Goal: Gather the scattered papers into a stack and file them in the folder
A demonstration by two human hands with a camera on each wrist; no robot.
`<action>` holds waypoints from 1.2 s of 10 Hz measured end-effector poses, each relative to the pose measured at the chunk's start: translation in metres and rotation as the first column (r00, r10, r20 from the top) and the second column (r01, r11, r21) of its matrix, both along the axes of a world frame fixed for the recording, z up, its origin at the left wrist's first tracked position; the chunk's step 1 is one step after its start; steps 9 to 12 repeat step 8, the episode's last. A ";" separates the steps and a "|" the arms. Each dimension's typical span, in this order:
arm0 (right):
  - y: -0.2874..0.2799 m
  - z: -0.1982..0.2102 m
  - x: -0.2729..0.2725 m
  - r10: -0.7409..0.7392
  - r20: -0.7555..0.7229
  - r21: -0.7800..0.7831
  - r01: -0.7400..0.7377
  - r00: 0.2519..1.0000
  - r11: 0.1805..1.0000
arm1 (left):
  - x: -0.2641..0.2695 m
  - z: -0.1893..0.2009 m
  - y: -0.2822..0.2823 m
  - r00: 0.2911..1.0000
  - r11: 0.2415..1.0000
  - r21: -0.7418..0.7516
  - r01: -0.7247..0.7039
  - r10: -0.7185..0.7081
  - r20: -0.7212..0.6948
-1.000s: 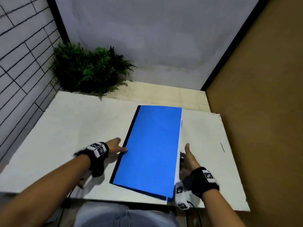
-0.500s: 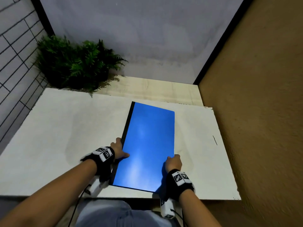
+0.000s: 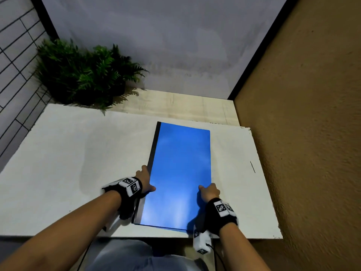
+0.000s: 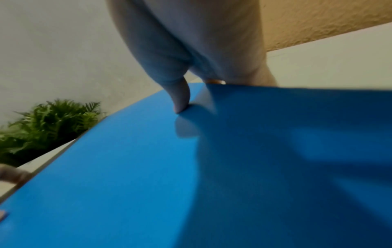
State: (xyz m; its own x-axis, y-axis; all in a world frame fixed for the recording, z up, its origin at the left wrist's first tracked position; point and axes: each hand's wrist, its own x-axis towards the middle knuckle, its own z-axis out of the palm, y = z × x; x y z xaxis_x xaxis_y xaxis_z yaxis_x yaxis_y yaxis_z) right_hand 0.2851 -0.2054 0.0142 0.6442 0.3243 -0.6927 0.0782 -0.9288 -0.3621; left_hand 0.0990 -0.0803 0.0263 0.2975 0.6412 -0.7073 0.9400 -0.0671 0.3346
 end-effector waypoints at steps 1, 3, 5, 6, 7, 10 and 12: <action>-0.006 0.007 0.033 0.042 0.049 0.019 -0.043 0.998 0.999 | 0.020 0.001 -0.008 0.991 0.995 -0.089 -0.039 0.050 0.125; -0.026 0.012 0.107 0.014 0.184 0.011 -0.017 0.983 1.000 | 0.075 -0.003 -0.030 0.926 0.976 -0.214 0.044 0.040 0.375; -0.025 -0.001 0.113 -0.002 0.254 -0.018 0.006 0.967 1.000 | 0.103 0.000 -0.027 0.876 0.920 -0.339 -0.196 0.320 0.362; -0.020 -0.006 0.109 -0.036 0.303 -0.091 0.067 0.952 0.994 | 0.102 -0.001 -0.021 0.886 0.931 -0.308 -0.197 0.303 0.350; -0.016 -0.003 0.097 -0.077 0.297 -0.117 0.116 0.952 0.986 | 0.095 0.004 -0.026 0.926 0.956 -0.271 -0.113 0.200 0.320; -0.011 0.000 0.085 -0.095 0.303 -0.119 0.137 0.948 0.983 | 0.094 0.008 -0.018 0.917 0.955 -0.283 -0.089 0.189 0.350; -0.011 0.000 0.085 -0.095 0.303 -0.119 0.137 0.948 0.983 | 0.094 0.008 -0.018 0.917 0.955 -0.283 -0.089 0.189 0.350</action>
